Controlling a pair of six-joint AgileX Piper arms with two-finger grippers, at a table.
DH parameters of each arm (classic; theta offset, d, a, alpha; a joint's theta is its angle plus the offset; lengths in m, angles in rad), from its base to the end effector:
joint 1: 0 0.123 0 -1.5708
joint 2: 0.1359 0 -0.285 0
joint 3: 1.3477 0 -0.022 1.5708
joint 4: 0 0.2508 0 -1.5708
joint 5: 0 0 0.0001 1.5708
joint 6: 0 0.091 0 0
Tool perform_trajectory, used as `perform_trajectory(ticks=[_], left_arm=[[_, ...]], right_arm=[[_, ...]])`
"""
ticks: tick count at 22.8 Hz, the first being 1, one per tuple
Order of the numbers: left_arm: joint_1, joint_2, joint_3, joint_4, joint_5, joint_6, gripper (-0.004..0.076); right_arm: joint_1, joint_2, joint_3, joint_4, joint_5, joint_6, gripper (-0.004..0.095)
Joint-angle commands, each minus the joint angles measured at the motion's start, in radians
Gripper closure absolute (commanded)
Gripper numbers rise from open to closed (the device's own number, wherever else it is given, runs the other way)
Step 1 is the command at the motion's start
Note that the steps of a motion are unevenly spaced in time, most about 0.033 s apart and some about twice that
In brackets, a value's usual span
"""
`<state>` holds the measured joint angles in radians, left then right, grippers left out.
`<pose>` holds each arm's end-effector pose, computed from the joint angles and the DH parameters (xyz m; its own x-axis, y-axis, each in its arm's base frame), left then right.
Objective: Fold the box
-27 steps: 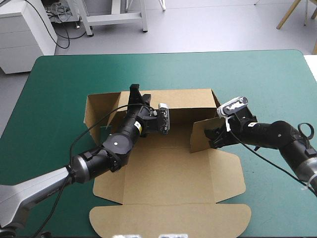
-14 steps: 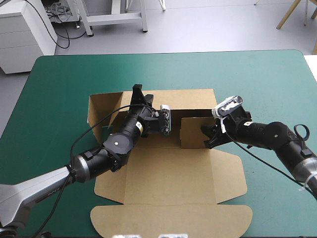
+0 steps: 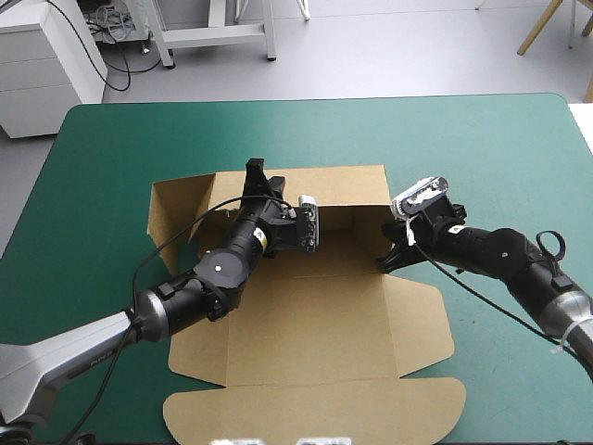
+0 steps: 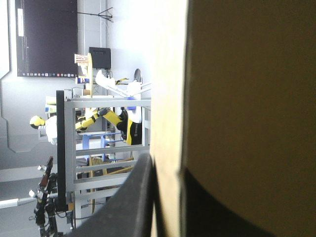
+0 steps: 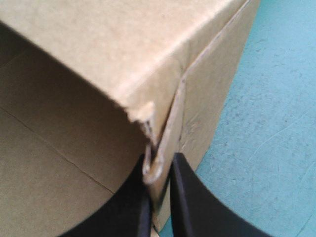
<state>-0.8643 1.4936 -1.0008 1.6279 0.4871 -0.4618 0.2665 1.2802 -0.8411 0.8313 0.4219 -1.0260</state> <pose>0.2471 -0.2239 0.2993 0.2678 0.9421 -0.2019 0.3704 0.0928 0.9242 0.2516 0.0973 0.2866 -0.4484 -0.3578 -0.8191 -0.6085 0.7935 -0.0135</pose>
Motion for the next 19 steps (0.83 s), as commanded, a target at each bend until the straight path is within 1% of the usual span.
perform_trajectory(ticks=[1, 2, 3, 4, 5, 6, 7, 11, 16, 17, 19], left_arm=[[-0.012, -0.034, -0.028, 0.025, -0.016, -0.012, 0.0544], [-0.022, -0.034, -0.028, 0.025, -0.007, -0.012, 0.0416], [-0.028, -0.034, -0.028, 0.025, -0.005, -0.012, 0.036], [-0.045, -0.034, -0.028, 0.03, 0.003, -0.012, 0.0222], [-0.056, -0.034, -0.028, 0.037, 0.013, -0.012, 0.0164], [-0.08, -0.034, -0.028, 0.039, 0.039, -0.012, 0.0087], [-0.103, -0.034, -0.028, 0.039, 0.08, -0.012, 0.0068], [-0.171, -0.041, -0.028, 0.03, 0.171, -0.012, 0.0069], [-0.29, -0.13, -0.028, -0.058, 0.189, -0.012, 0.0069], [-0.331, -0.156, -0.028, -0.067, 0.218, -0.003, 0.0069], [-0.383, -0.187, -0.028, -0.091, 0.238, 0.025, 0.0069]], right_arm=[[0.012, -0.023, -0.028, 0.026, 0.026, -0.019, 0.0927], [0.012, -0.023, -0.028, 0.021, 0.025, -0.019, 0.0927], [0.012, -0.023, -0.028, 0.021, 0.023, -0.019, 0.0927], [0.012, -0.023, -0.028, 0.017, 0.018, -0.013, 0.0927], [0.012, -0.023, -0.028, 0.014, 0.016, -0.007, 0.0927], [0.012, -0.023, -0.028, 0.014, 0.014, -0.007, 0.0927], [0.012, -0.023, -0.028, 0.014, 0.008, -0.003, 0.0927], [0.012, -0.023, -0.028, 0.014, -0.01, 0.007, 0.0927], [0.012, -0.023, -0.028, 0.006, -0.033, 0.015, 0.0927], [0.012, -0.023, -0.028, 0.006, -0.038, 0.015, 0.0927], [0.012, -0.023, -0.028, 0.006, -0.044, 0.015, 0.0927]])
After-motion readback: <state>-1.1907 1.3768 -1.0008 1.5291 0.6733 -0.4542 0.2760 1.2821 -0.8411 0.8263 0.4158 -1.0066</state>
